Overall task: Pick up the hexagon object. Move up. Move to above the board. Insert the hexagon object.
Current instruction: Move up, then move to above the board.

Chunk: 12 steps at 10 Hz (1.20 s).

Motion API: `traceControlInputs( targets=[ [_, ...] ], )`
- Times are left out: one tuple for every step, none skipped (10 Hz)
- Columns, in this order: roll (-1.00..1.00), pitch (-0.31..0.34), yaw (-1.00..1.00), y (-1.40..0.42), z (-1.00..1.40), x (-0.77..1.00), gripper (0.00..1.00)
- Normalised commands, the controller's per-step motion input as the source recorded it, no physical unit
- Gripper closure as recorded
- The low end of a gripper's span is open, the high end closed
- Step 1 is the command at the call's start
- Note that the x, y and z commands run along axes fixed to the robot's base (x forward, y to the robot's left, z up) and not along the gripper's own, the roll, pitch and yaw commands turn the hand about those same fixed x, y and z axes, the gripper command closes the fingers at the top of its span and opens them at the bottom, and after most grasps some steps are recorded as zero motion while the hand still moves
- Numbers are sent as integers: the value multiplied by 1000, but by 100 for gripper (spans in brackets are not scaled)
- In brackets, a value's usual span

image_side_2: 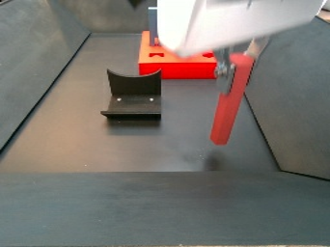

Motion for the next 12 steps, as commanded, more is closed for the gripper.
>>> traceControlInputs(
  targets=[
    [63,96,18,6,263,4,100],
    [-58,201,-71,449,1000,-340,100],
    [-58,189,-61,466,1000,-349,100],
    [-70,125,-63,380,1000,-291,100],
    [-38,110,-54,335,1000,-250,100],
    [-27,102,-49,305,1000,-226,100],
    [-24,94,-38,254,1000,-177,100],
    [-24,88,-33,187,871,-119,100],
    [-29,82,-32,118,711,-69,100],
    [-20,82,-32,79,548,-37,100],
    [-14,84,-26,58,383,-24,100],
    [-1,83,-23,38,167,-15,100]
  ],
)
